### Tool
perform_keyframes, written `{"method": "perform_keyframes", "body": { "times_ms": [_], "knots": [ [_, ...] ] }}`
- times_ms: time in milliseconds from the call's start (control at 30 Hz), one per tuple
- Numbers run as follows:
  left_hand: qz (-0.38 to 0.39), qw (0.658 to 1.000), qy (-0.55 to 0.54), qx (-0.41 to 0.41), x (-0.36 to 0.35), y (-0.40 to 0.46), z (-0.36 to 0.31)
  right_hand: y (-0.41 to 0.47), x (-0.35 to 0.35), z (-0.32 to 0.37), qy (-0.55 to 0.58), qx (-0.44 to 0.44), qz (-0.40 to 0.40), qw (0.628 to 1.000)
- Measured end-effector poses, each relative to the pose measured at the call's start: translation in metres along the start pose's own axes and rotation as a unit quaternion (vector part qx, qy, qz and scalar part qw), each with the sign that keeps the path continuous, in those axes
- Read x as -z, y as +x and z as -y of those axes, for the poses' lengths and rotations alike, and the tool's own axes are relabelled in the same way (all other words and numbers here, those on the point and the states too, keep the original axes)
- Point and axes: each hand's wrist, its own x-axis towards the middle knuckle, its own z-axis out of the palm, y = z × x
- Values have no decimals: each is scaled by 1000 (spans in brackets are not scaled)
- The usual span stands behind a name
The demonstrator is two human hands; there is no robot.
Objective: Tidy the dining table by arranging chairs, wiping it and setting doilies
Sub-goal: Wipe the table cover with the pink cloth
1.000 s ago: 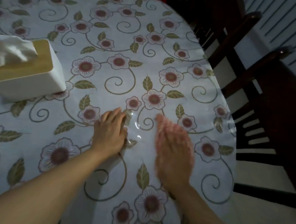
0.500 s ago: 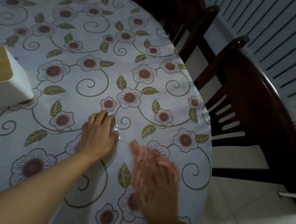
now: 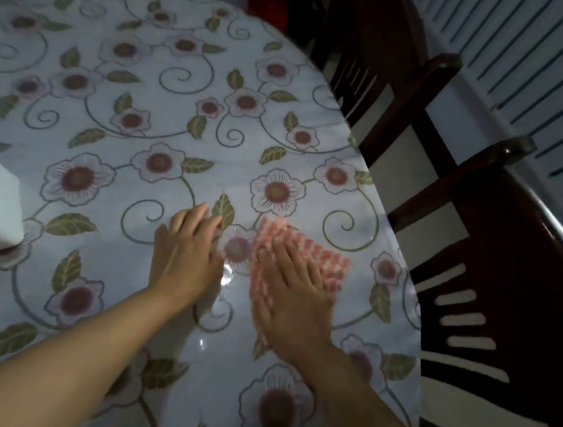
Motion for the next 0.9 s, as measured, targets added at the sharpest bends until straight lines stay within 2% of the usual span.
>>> {"method": "perform_keyframes", "body": {
  "times_ms": [67, 200, 267, 367, 433, 500, 567, 633, 667, 767, 900],
  "knots": [
    [-10, 1000, 7, 20, 4, 21, 8, 26, 4, -28, 0, -5, -16, 1000],
    [-27, 998, 21, 45, 14, 65, 30, 100, 10, -82, -34, -186, -44, 981],
    [-37, 997, 21, 63, 19, 84, 42, 134, 14, -89, -15, -228, -60, 972],
    [-50, 995, 25, 79, 24, 102, 59, 173, 9, -70, 38, -254, -39, 966],
    [-52, 994, 23, 93, 25, 112, 67, 188, 3, -37, 55, -174, -43, 982],
    [-56, 993, 14, 103, 25, 122, 70, 192, -1, 2, 68, -31, -16, 997],
    [-74, 993, 11, 94, 27, 134, 72, 196, -1, 21, 69, 97, 38, 992],
    [-81, 992, 3, 94, 31, 144, 74, 214, 2, 5, 24, 142, 58, 988],
    [-82, 992, -1, 93, 34, 151, 76, 226, 3, -10, -4, 123, 37, 992],
    [-81, 992, -1, 100, 41, 168, 83, 270, 6, -55, -16, -22, -38, 999],
    [-72, 991, 15, 109, 42, 187, 96, 327, 6, -73, -37, -111, 19, 993]
  ]
}}
